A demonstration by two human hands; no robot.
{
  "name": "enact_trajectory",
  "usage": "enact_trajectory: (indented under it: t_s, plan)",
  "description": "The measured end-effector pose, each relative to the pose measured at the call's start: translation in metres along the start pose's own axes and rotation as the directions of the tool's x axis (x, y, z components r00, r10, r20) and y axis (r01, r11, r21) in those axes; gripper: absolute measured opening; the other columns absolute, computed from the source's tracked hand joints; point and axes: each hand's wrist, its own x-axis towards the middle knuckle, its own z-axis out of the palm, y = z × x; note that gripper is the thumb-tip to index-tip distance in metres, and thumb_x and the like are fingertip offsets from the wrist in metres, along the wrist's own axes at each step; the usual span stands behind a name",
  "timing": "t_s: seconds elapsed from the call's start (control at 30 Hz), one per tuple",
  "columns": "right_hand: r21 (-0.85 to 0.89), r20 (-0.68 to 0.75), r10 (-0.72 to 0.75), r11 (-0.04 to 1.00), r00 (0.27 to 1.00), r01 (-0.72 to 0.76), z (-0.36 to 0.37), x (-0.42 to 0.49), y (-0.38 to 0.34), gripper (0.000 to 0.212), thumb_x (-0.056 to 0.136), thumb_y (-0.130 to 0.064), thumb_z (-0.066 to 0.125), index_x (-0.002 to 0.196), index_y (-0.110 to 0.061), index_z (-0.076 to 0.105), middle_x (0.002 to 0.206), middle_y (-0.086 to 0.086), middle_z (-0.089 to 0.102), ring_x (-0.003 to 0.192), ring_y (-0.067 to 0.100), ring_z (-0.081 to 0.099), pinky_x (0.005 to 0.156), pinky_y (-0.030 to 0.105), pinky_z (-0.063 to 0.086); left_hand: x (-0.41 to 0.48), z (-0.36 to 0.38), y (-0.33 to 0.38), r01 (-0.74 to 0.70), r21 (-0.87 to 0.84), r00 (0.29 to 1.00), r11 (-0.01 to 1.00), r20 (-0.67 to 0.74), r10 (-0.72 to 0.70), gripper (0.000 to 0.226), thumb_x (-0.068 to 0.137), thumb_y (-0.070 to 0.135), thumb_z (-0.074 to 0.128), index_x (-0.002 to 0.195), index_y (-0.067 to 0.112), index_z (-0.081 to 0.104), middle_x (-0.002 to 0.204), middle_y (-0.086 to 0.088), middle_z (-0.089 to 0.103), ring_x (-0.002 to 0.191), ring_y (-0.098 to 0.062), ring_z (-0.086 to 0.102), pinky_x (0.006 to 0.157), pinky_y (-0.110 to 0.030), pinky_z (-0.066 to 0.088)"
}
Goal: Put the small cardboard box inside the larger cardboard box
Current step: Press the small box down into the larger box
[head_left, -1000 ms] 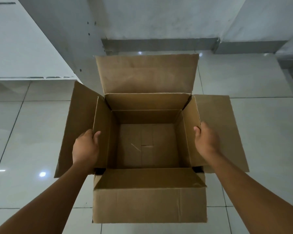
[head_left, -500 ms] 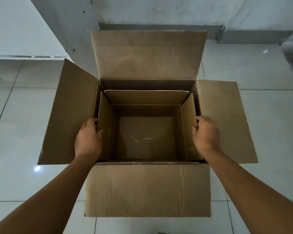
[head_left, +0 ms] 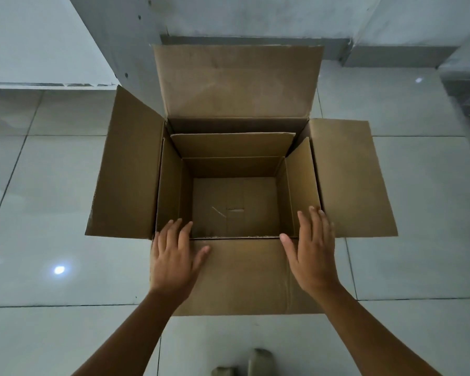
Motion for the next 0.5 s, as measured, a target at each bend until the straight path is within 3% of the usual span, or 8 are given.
enact_trajectory:
  t_s: [0.07,0.13,0.3,0.5]
  plan:
    - [-0.070,0.061,-0.026,0.997,0.998,0.030,0.010,-0.003,0.004,0.083,0.085,-0.066,0.014,0.140,-0.009,0.037,0.153,0.019,0.027,0.143,0.037,0.015,0.116,0.051,0.009,-0.002,0.014,-0.008,-0.031,0.072,0.999,0.997,0.047,0.028,0.095,0.076,0.075,0.000,0.140,0.015,0.037,0.150,-0.011,0.036,0.143,-0.029,0.024,0.118,-0.046,0.009]
    - [-0.086,0.055,-0.047,0.995,0.997,0.051,0.019,-0.002,0.009,0.095,0.080,-0.073,0.003,0.140,-0.008,0.037,0.152,0.020,0.026,0.143,0.039,0.013,0.115,0.053,0.007,0.002,0.024,-0.014,-0.064,0.079,0.997,0.995,0.043,0.061,0.096,0.077,0.076,0.001,0.138,0.013,0.041,0.148,-0.014,0.039,0.141,-0.032,0.027,0.116,-0.049,0.005]
    - [-0.088,-0.033,-0.027,0.996,0.999,0.024,0.035,0.011,0.010,0.089,0.084,-0.071,0.013,0.125,-0.003,0.053,0.141,0.026,0.044,0.136,0.046,0.030,0.110,0.059,0.016,0.020,0.036,-0.014,-0.088,0.076,0.996,0.993,-0.003,0.088,0.087,0.083,0.070,0.008,0.127,0.008,0.051,0.133,-0.020,0.052,0.133,-0.041,0.038,0.110,-0.056,0.010]
    - [-0.092,-0.131,-0.030,0.996,0.991,0.018,0.041,0.042,0.007,0.086,0.085,-0.069,0.017,0.118,-0.001,0.058,0.136,0.027,0.049,0.133,0.047,0.035,0.110,0.058,0.016,0.055,0.035,-0.013,-0.124,0.070,0.988,0.990,-0.087,0.130,0.086,0.084,0.068,0.008,0.124,0.007,0.052,0.131,-0.021,0.052,0.133,-0.041,0.038,0.111,-0.059,0.011]
